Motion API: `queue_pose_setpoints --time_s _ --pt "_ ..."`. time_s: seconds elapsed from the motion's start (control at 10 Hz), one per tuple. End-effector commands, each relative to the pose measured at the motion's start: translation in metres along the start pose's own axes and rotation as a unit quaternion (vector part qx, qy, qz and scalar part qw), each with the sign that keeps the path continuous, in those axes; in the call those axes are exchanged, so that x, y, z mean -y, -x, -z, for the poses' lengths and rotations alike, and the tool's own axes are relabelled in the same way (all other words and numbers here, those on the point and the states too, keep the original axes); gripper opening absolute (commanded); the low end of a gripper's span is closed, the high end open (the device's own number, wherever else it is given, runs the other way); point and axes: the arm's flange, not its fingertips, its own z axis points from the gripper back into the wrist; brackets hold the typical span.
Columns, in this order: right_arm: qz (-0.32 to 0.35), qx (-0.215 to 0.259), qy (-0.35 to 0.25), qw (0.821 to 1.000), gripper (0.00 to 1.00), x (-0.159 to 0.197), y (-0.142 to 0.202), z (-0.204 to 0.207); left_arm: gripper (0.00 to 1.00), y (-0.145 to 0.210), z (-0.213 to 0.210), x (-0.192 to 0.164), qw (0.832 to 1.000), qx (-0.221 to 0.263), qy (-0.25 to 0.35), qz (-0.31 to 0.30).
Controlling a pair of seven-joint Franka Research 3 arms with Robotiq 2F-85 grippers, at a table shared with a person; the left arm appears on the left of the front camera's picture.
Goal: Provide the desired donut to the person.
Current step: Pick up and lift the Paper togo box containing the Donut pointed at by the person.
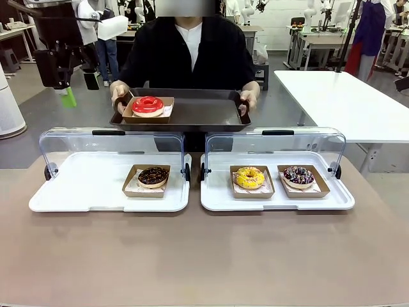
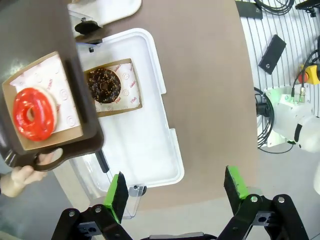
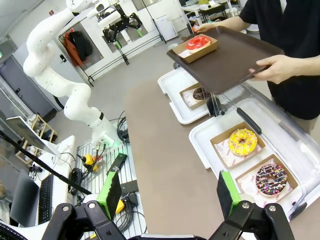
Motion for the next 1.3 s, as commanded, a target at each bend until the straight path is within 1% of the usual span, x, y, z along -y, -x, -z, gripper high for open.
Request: queue_pose_setpoints --time_s 0.0,0.1,0.2,0.3,0.5,0.6,0.7,0.8,0.9,1.0,1.1,1.2 --pt "-0.002 0.005 -0.001 1.0 1.0 0.0 -0.001 0.001 1.0 0.0 0.0 0.0 1.0 0.0 0.0 0.0" --pt "-0.002 0.005 -0.001 1.0 1.0 0.0 -0.001 0.001 1.0 0.031 -0.003 0.002 0.998 0.065 -0.017 -0.012" --pt "-0.002 0.005 -0.001 1.0 1.0 0.0 -0.001 0.001 1.0 0.07 -0.007 0.012 0.987 0.145 -0.062 -0.041" --pt "-0.002 0.005 -0.001 1.0 1.0 0.0 -0.001 0.001 1.0 0.105 -0.011 0.011 0.974 0.196 -0.086 -0.072" --pt "-0.002 0.005 -0.001 1.0 1.0 0.0 -0.001 0.001 1.0 0.169 0.007 0.038 0.942 0.303 -0.088 -0.113" --pt "-0.002 0.005 -0.001 1.0 1.0 0.0 -0.001 0.001 1.0 0.194 0.012 0.04 0.926 0.349 -0.087 -0.114" --pt "-0.002 0.005 -0.001 1.0 1.0 0.0 -0.001 0.001 1.0 0.214 0.02 0.05 0.909 0.389 -0.092 -0.119" --pt "-0.002 0.005 -0.001 1.0 1.0 0.0 -0.001 0.001 1.0 0.234 0.034 0.055 0.893 0.426 -0.07 -0.125" --pt "-0.002 0.005 -0.001 1.0 1.0 0.0 -0.001 0.001 1.0 0.251 0.042 0.052 0.883 0.45 -0.057 -0.123" --pt "-0.002 0.005 -0.001 1.0 1.0 0.0 -0.001 0.001 1.0 0.259 0.048 0.055 0.877 0.46 -0.086 -0.11" --pt "-0.002 0.005 -0.001 1.0 1.0 0.0 -0.001 0.001 1.0 0.263 0.051 0.05 0.871 0.47 -0.1 -0.104" --pt "-0.002 0.005 -0.001 1.0 1.0 0.0 -0.001 0.001 1.0 0.272 0.053 0.044 0.863 0.486 -0.089 -0.106"
